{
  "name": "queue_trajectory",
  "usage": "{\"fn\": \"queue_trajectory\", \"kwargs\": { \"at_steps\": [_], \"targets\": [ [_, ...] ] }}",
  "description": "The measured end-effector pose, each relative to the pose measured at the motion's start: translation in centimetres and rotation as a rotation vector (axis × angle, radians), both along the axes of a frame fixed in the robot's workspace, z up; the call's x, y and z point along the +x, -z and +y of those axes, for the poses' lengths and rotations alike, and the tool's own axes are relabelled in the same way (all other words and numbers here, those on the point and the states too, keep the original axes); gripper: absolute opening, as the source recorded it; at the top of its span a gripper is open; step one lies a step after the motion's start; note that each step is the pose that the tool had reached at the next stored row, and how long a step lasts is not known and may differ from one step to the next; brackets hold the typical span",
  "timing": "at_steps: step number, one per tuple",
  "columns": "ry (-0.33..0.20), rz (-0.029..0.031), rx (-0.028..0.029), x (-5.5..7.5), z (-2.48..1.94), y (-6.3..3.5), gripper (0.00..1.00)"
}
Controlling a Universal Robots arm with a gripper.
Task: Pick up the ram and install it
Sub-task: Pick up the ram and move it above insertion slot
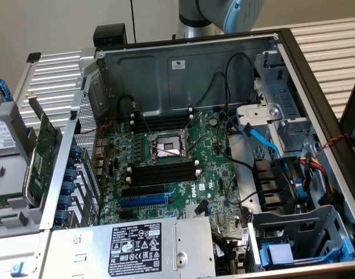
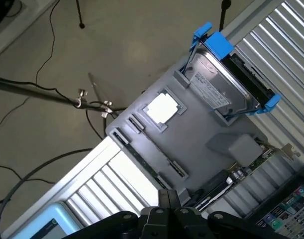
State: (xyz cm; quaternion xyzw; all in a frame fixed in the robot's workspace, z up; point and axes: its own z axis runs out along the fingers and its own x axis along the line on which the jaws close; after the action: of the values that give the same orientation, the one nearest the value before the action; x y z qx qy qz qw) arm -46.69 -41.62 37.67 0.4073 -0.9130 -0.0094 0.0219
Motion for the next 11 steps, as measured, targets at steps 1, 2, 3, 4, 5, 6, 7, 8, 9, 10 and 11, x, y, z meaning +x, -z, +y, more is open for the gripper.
{"fn": "queue_trajectory", "kwargs": {
  "at_steps": [1, 2, 3, 4, 5, 6, 7, 8, 9, 10, 11],
  "targets": [
    [-0.017, 0.0000, 0.0000, 0.00, 0.00, 0.00, 0.11],
    [-0.035, -0.0001, 0.0000, 0.00, 0.00, 0.00, 0.11],
    [-0.055, -0.0001, 0.0000, 0.00, 0.00, 0.01, 0.11],
    [-0.073, -0.0002, 0.0001, 0.00, 0.00, 0.01, 0.11],
    [-0.091, -0.0002, 0.0001, 0.00, 0.00, 0.01, 0.11],
    [-0.108, -0.0002, 0.0000, 0.00, 0.00, 0.01, 0.11],
    [-0.126, -0.0002, 0.0001, 0.00, 0.00, 0.02, 0.11],
    [-0.145, -0.0002, 0.0001, 0.00, 0.00, 0.02, 0.11],
    [-0.163, -0.0002, 0.0001, 0.00, 0.00, 0.02, 0.11],
    [-0.181, -0.0002, 0.0001, 0.00, 0.00, 0.02, 0.11],
    [-0.199, -0.0002, 0.0002, 0.00, 0.00, 0.03, 0.11]
  ]
}}
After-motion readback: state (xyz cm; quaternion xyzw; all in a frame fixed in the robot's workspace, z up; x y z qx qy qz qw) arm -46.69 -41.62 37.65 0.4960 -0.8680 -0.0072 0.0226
